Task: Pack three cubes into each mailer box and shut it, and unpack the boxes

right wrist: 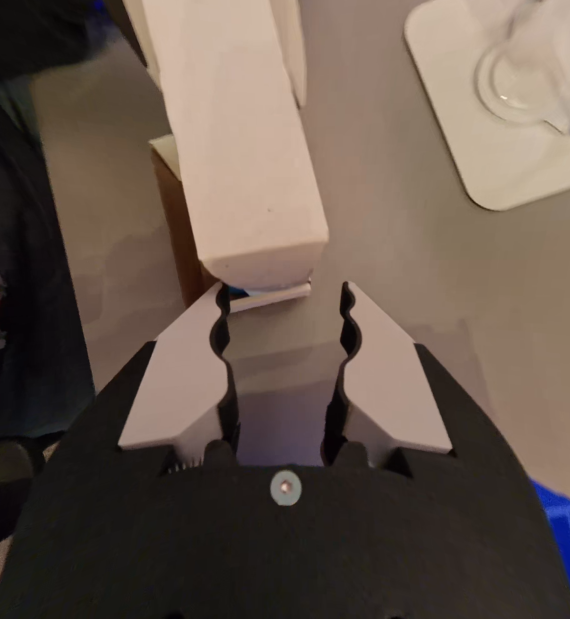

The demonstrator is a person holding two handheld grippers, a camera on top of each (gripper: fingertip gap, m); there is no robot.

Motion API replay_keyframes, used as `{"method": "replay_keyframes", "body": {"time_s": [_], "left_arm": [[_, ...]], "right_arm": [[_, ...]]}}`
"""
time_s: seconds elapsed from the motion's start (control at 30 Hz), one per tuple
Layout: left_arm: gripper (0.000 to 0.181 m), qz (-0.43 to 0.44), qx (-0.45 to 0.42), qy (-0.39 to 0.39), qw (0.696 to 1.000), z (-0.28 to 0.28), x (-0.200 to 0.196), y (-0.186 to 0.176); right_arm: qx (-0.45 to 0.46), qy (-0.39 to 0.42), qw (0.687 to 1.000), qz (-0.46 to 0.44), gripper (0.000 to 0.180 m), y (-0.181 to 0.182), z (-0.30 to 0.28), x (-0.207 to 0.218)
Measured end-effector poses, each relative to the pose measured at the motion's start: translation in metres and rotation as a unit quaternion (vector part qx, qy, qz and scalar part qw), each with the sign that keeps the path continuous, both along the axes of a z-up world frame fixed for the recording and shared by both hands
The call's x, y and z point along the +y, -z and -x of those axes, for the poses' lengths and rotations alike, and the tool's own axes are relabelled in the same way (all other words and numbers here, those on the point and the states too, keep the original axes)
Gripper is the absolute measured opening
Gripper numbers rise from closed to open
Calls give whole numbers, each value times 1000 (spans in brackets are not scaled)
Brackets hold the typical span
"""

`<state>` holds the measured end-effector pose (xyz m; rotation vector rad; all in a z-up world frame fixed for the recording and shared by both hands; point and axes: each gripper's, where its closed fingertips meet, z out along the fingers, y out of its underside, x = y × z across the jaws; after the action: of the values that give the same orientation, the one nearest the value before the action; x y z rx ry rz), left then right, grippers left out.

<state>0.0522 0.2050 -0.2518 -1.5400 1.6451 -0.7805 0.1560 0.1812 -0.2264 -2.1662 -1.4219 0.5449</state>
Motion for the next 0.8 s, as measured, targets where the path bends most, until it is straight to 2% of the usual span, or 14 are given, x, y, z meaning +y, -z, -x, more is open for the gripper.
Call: {"method": "replay_keyframes", "body": {"time_s": [0.1, 0.17, 0.33, 0.47, 0.63, 0.7, 0.8], "left_arm": [[62, 7, 1, 9, 1000, -3, 1, 0], [62, 12, 2, 9, 1000, -6, 1, 0], [62, 29, 0, 6, 1000, -5, -5, 0], [60, 90, -49, 28, 994, 6, -18, -12], [57, 147, -113, 26, 982, 24, -16, -31], [52, 152, -121, 28, 981, 24, -15, -32], [54, 150, -129, 35, 980, 15, -15, -32]], "right_arm": [[17, -45, 999, 23, 68, 12, 14, -3], [14, -51, 998, 34, 55, 18, 18, -3], [26, -45, 999, 17, 53, 17, 21, -2], [34, -46, 998, 20, 53, 18, 22, -5], [37, -55, 998, 23, 53, 18, 21, -6], [36, -56, 998, 21, 53, 18, 21, -6], [30, -55, 998, 20, 53, 19, 21, -5]]}}
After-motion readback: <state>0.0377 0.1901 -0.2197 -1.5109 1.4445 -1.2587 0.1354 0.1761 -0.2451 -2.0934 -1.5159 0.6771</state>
